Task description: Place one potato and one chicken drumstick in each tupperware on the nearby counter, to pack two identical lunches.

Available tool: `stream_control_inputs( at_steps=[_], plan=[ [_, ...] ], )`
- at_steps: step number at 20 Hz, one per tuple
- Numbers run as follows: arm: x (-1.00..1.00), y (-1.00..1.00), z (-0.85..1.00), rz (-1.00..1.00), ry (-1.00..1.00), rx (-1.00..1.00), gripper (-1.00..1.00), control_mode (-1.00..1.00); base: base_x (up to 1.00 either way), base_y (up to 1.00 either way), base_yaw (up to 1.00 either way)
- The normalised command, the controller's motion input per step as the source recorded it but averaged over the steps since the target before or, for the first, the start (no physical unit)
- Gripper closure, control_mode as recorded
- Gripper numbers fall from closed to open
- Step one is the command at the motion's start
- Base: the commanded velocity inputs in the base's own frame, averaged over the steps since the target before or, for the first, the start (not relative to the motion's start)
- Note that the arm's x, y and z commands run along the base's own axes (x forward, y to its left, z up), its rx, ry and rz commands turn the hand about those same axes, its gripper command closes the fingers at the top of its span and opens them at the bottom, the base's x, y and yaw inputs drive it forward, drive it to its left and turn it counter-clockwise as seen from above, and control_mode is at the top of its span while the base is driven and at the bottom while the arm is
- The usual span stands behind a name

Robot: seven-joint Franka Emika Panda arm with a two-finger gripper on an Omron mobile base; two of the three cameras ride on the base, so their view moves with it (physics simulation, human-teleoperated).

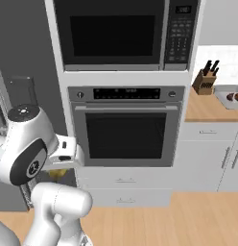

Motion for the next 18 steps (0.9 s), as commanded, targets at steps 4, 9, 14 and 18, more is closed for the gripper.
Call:
stream_control_inputs(
  at_steps=[4, 9, 14, 18],
  plan=[
    [0.0, 0.0, 0.0, 0.0, 0.0, 0.0, 1.0, 1.0, 1.0, -1.0, 0.04],
    [0.0, 0.0, 0.0, 0.0, 0.0, 0.0, 1.0, 1.0, 0.99, -1.0, 0.08],
    [0.0, 0.0, 0.0, 0.0, 0.0, 0.0, 1.0, 1.0, 0.84, -1.0, 0.11],
    [0.0, 0.0, 0.0, 0.0, 0.0, 0.0, 1.0, 1.0, 0.56, -1.0, 0.13]
  ],
)
